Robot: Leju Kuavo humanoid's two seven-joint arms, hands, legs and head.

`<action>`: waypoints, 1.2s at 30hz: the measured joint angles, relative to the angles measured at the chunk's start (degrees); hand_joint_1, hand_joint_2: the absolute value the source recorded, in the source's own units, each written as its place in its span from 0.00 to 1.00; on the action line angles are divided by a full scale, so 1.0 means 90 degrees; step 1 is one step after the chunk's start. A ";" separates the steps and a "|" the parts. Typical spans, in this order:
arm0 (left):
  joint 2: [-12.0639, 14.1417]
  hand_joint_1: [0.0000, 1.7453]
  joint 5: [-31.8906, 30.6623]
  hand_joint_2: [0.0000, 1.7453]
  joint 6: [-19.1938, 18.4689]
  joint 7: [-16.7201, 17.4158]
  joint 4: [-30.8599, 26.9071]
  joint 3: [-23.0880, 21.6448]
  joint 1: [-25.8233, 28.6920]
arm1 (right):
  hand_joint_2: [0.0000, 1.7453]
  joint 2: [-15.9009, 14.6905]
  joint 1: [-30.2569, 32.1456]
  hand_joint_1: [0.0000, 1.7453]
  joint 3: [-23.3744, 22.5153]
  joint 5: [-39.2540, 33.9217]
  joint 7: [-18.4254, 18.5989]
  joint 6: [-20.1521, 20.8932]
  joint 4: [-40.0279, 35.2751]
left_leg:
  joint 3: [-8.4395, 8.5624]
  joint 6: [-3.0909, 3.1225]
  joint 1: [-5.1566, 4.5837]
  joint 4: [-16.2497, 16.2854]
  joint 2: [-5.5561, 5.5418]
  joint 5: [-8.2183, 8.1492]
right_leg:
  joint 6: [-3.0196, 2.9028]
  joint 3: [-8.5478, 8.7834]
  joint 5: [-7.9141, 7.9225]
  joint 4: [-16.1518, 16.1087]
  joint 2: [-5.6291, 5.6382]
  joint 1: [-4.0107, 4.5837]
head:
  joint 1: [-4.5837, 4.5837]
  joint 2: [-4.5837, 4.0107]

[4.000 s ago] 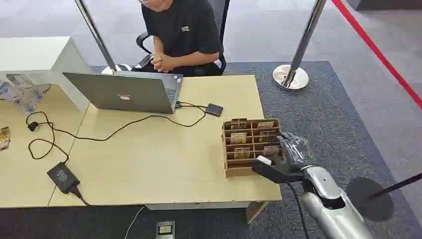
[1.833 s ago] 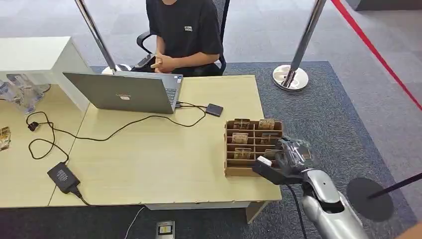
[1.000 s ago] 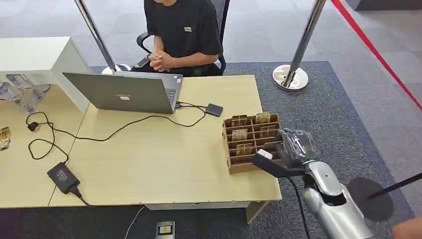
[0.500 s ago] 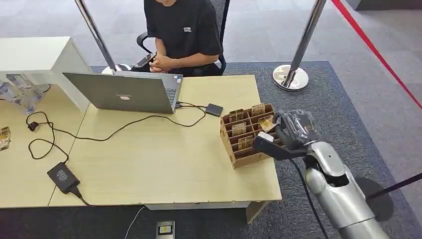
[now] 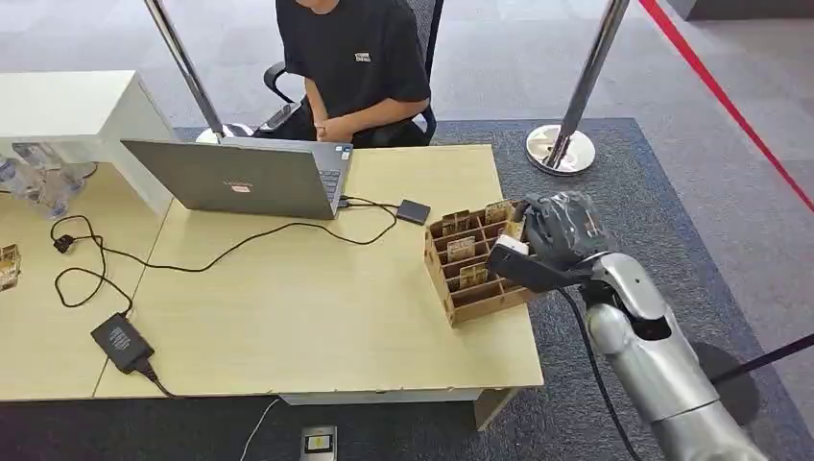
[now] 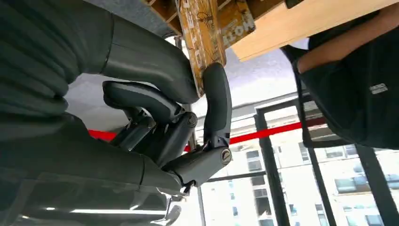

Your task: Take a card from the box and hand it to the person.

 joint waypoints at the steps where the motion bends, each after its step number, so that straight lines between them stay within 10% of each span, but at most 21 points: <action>1: 0.0000 0.00 -0.0002 0.00 0.0000 0.0000 0.0000 0.0000 -0.0002 | 1.00 0.0012 -0.0010 0.99 0.0012 -0.0047 -0.0022 0.0010 0.0000 | 0.0000 0.0000 0.0000 0.0000 0.0000 0.0000 | 0.0000 0.0000 0.0000 0.0001 0.0000 0.0000 | 0.0000 0.0002; 36: 0.0000 0.00 -0.0355 0.00 -0.0017 0.0260 0.0007 -0.0172 -0.0069 | 1.00 0.2118 -0.1290 1.00 -0.0544 -0.1268 -0.0005 -0.1350 0.2669 | -0.0001 -0.0008 0.0002 0.0000 0.0000 0.0010 | -0.0004 -0.0004 0.0003 0.0007 0.0000 0.0001 | 0.0000 0.0002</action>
